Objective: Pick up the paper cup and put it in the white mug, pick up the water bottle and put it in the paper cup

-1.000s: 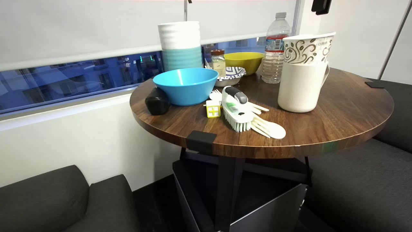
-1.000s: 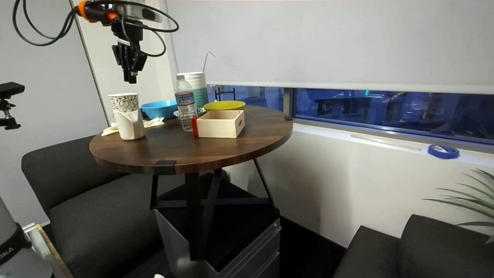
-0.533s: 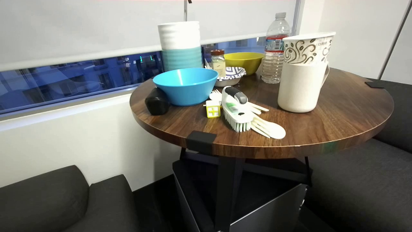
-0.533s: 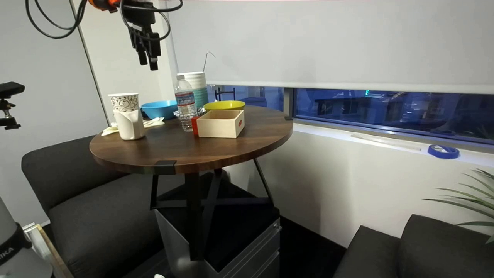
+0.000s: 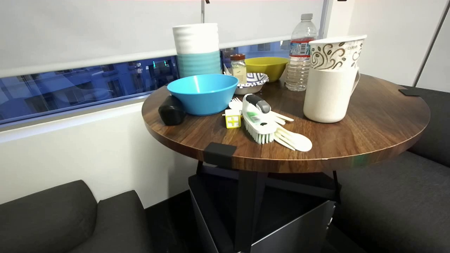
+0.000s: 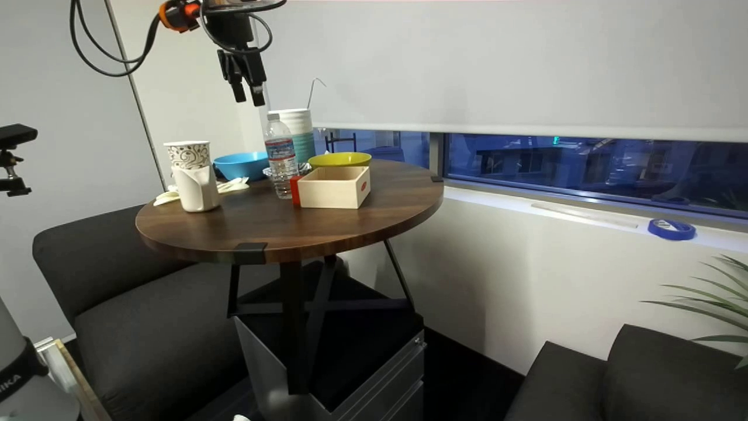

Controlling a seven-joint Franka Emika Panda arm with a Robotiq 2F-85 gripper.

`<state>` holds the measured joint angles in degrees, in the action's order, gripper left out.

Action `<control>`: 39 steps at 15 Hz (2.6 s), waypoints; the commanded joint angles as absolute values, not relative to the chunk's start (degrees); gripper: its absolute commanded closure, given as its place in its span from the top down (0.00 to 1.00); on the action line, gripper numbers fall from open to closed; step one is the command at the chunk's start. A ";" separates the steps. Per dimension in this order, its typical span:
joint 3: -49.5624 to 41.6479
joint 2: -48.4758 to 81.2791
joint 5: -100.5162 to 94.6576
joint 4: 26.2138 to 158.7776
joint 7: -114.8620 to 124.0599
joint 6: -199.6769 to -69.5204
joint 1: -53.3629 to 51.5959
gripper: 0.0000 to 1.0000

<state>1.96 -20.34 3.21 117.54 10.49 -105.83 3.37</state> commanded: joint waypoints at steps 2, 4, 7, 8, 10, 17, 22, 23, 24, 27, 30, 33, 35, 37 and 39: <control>3.62 -15.93 -1.44 114.52 12.93 -105.57 2.71 1.00; 3.85 -14.75 -2.32 114.11 13.47 -105.44 2.47 1.00; 3.87 -13.43 -3.00 113.81 13.99 -106.05 2.17 1.00; 3.82 -13.11 -3.17 113.64 14.12 -106.38 2.14 0.79; 3.66 -12.53 -3.16 113.24 14.40 -107.02 2.15 0.81; 3.37 -11.14 -2.97 113.11 16.23 -110.59 2.25 0.70; 3.38 -10.95 -3.37 113.08 16.84 -110.10 2.20 0.33; 3.42 -11.05 -3.50 113.01 16.98 -109.92 2.20 0.25; 3.43 -11.13 -3.59 112.98 17.08 -109.84 2.19 0.19; 3.49 -11.33 -3.60 112.68 17.16 -109.27 2.12 0.09; 3.49 -11.39 -3.72 112.57 17.25 -108.66 2.14 0.08; 3.42 -11.31 -3.28 112.43 17.01 -108.37 2.06 0.57; 3.43 -11.27 -3.27 112.22 17.11 -108.81 2.06 0.65; 3.50 -11.25 -3.50 111.83 17.37 -109.55 2.08 0.77; 3.51 -11.17 -3.41 111.50 17.27 -109.56 2.03 0.77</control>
<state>3.53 -11.84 -2.05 113.15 15.76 -109.95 2.73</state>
